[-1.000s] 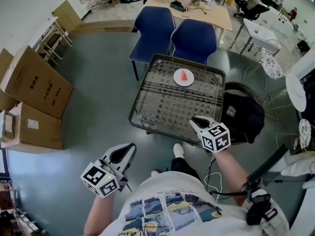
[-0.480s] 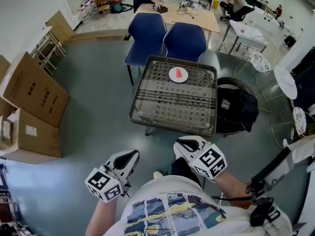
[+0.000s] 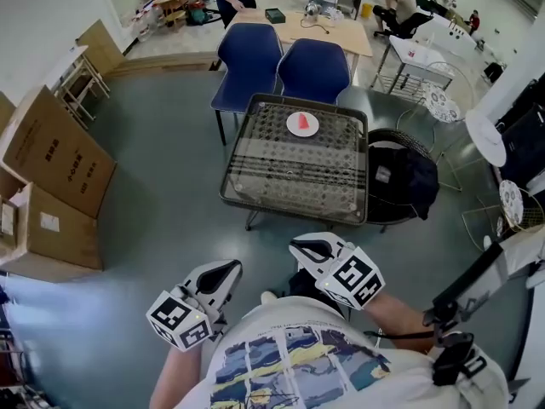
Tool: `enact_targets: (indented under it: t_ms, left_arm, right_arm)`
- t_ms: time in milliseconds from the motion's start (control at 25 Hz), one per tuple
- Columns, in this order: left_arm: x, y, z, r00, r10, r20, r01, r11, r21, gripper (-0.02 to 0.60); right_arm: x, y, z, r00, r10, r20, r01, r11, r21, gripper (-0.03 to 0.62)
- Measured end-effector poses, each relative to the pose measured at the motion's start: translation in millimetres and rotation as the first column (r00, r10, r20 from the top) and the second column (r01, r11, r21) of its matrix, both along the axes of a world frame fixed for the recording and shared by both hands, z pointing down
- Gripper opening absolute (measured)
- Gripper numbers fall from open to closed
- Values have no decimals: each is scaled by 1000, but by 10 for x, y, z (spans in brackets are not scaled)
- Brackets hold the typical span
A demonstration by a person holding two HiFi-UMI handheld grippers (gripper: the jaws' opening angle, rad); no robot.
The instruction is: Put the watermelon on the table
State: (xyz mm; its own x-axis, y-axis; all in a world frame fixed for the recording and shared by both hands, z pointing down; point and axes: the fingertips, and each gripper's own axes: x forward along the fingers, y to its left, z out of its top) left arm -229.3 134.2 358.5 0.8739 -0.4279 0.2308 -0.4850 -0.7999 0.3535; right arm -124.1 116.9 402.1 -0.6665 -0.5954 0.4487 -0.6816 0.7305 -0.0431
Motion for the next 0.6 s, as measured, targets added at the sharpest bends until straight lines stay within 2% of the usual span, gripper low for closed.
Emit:
enact_targets:
  t_ms: [600]
  left_arm:
    - [88,141,232,999,27,39,-25,999,-34,9]
  right_arm:
    - [-110,143,23,1000,-30,9,30,999,14,11]
